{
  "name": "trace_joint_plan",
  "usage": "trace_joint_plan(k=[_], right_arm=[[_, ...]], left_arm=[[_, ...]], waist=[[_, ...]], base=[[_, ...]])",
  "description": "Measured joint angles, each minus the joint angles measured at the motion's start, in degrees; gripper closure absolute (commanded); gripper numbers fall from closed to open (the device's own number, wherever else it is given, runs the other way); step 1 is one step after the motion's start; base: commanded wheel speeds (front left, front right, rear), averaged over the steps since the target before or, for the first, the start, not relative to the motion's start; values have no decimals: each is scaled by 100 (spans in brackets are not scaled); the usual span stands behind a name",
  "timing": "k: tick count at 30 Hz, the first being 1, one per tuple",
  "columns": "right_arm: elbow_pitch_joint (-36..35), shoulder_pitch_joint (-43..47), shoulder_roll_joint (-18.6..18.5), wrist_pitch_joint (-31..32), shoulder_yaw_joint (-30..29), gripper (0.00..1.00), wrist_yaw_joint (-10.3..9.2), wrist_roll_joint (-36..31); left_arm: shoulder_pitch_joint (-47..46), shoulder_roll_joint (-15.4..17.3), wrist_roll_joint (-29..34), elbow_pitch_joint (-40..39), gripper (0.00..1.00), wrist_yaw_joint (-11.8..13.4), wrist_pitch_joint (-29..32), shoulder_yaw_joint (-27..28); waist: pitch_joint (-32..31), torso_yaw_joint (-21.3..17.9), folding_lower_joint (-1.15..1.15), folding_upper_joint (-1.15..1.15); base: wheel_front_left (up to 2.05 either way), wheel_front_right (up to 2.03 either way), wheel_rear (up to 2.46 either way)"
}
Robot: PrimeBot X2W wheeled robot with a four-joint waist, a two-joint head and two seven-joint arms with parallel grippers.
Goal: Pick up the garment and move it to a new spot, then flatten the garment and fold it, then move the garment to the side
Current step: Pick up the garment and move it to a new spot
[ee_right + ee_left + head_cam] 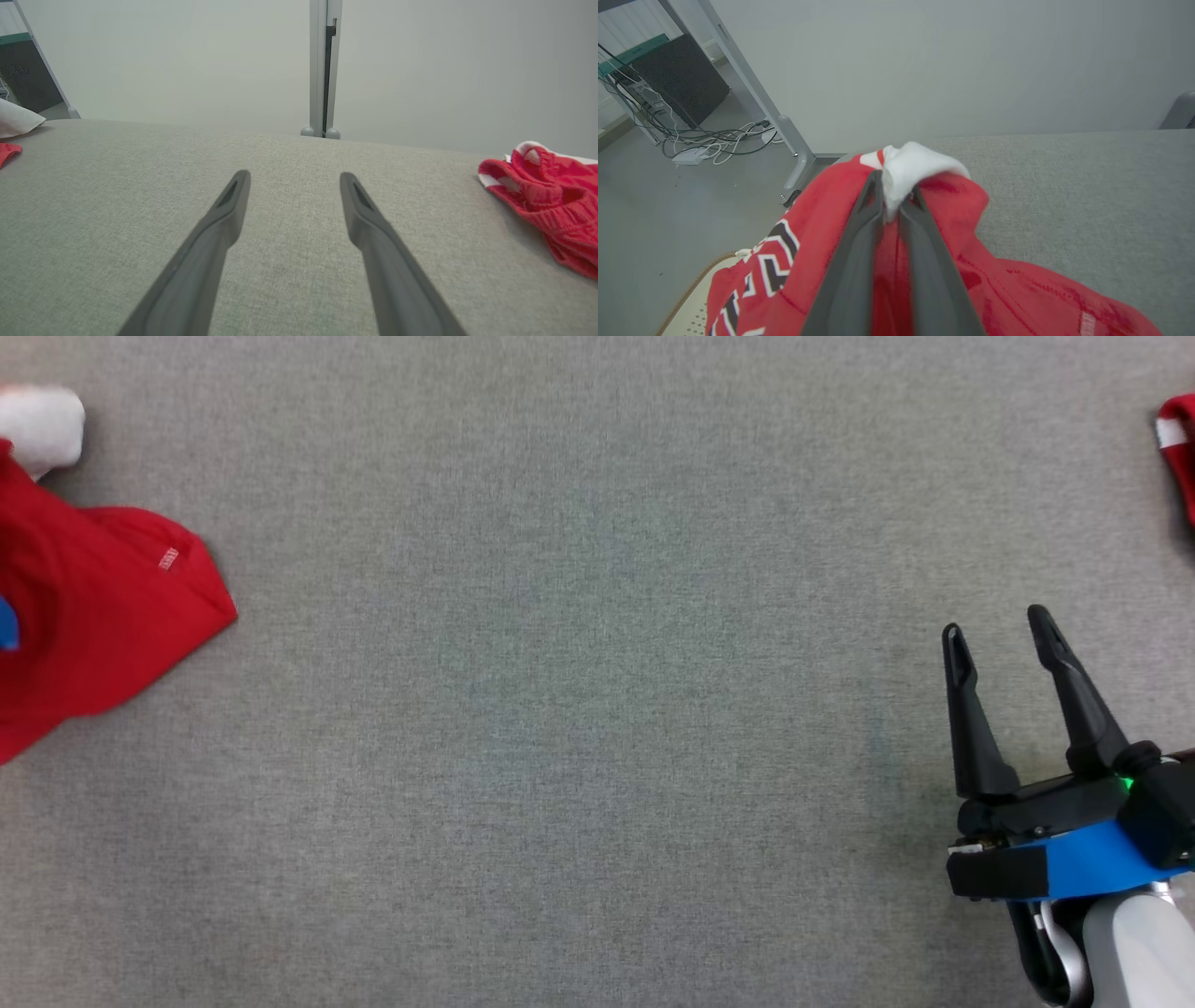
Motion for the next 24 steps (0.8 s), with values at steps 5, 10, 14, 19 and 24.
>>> trace_joint_plan(k=[5,10,14,19,24], right_arm=[[301,2,125,-149,100,0,0,98],[589,7,268,-237,193,0,0,193],[740,62,366,-276,225,0,0,250],[772,88,452,-291,225,0,0,314],[716,90,498,-292,229,0,0,420]], left_arm=[[-360,165,166,-636,100,0,-226,-300],[-679,153,352,-1603,100,-1,-248,-589],[-868,-2,476,-2475,100,0,-215,-826],[-1086,-281,499,-3660,100,0,297,-1230],[-1163,-556,377,-4486,100,-1,784,-1668]], waist=[[-336,-84,0,0],[-678,-267,0,0],[-922,-518,-1,-1],[-1095,-978,-1,0],[-1154,-1435,-1,-1]], base=[[0,0,0],[0,0,0],[0,0,0],[0,0,0],[0,0,0]])
